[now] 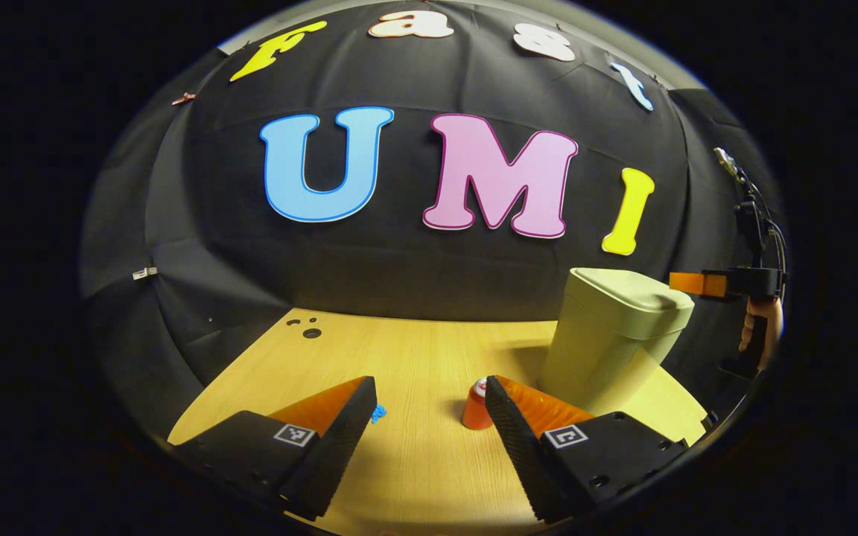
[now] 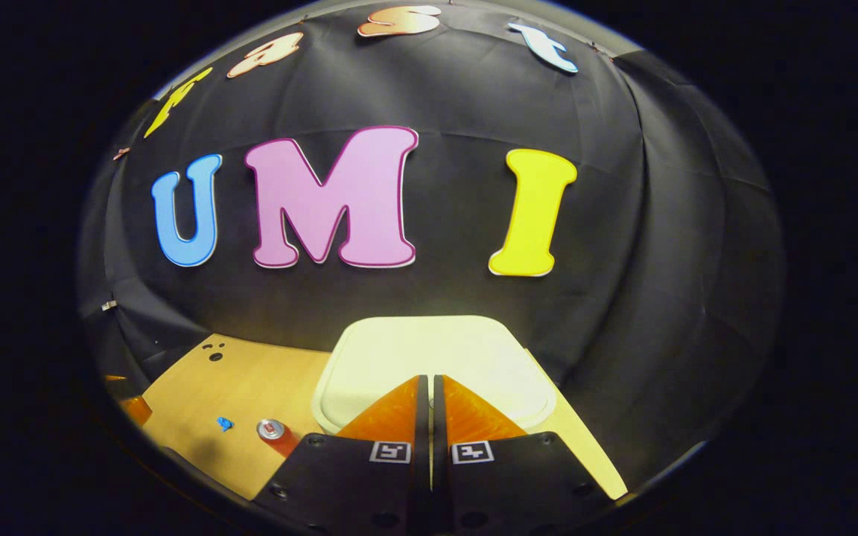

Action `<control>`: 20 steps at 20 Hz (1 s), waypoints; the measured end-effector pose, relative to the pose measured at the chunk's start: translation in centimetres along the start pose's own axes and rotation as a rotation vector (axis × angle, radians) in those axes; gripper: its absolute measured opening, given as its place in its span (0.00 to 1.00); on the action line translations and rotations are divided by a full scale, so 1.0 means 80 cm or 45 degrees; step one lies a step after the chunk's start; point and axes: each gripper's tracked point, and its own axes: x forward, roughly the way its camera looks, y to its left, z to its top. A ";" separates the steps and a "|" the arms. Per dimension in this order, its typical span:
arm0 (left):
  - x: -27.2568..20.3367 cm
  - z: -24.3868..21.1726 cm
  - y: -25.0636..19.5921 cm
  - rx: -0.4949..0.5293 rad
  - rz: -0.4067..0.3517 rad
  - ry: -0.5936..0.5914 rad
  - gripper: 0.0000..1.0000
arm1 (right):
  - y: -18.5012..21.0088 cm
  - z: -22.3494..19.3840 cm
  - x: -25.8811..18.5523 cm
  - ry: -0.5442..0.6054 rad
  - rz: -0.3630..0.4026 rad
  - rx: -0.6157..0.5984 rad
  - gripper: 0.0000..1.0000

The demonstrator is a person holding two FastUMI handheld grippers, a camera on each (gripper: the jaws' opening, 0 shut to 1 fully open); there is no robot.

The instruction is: Press the lid of the desktop garbage bin to open it, pick up the crumpled paper on the desktop and throw it into the bin, then pick up the pop can on the desktop and drop it into the bin, and finally close the garbage bin lid.

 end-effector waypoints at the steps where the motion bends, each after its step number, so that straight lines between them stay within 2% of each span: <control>1: 0.002 -0.002 0.002 -0.005 0.006 0.004 0.96 | -0.003 -0.004 0.003 0.015 -0.002 0.013 0.05; 11: 0.010 -0.009 0.003 0.009 -0.005 0.029 0.96 | -0.004 -0.013 0.018 0.051 0.005 -0.022 0.05; 15: 0.012 -0.014 0.006 0.007 -0.005 0.033 0.96 | -0.004 -0.013 0.019 0.031 0.002 -0.056 0.06; 20: 0.011 -0.009 0.017 -0.017 0.008 0.009 0.96 | -0.007 -0.003 0.012 -0.003 -0.027 -0.028 0.05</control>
